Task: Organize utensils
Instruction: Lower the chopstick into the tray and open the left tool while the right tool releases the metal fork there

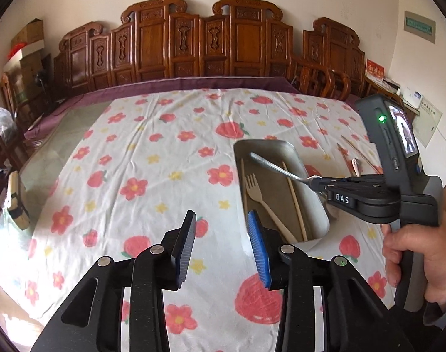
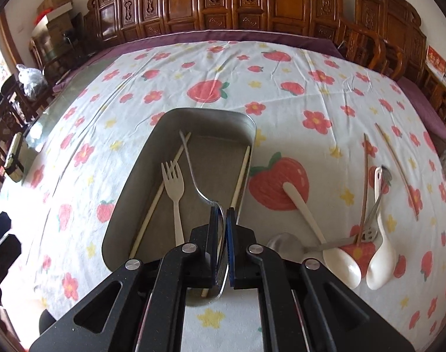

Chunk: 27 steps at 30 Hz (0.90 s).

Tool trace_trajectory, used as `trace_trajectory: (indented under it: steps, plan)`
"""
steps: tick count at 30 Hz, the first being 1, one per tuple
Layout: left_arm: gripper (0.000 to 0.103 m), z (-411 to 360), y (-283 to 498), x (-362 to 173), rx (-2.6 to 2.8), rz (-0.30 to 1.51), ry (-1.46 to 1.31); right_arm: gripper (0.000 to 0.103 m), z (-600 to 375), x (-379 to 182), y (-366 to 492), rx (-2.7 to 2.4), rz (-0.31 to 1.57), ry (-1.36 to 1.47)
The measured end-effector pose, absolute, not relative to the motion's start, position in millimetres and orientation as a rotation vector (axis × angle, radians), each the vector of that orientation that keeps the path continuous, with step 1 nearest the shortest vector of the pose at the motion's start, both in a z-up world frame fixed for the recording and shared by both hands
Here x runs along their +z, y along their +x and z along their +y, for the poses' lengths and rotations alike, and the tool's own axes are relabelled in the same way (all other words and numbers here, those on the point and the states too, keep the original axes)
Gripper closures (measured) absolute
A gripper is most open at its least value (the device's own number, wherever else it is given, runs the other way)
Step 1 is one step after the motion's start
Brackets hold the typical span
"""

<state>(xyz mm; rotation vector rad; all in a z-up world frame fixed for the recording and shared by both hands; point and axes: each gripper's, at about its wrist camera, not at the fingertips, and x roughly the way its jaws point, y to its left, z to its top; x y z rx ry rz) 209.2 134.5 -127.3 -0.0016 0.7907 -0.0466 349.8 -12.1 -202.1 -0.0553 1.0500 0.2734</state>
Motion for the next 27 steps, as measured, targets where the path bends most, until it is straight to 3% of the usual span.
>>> trace_trajectory:
  steps: [15, 24, 27]
  plan:
    - [0.067, 155, 214, -131, -0.021, 0.802, -0.049, 0.096, 17, -205, 356, 0.237, 1.003, -0.141]
    - [0.067, 155, 215, -132, -0.022, 0.806, -0.046, 0.081, 23, -198, 339, 0.423, 1.012, -0.092]
    - [0.066, 152, 215, -134, -0.024, 0.806, -0.034, 0.067, 24, -191, 330, 0.447, 0.982, -0.116]
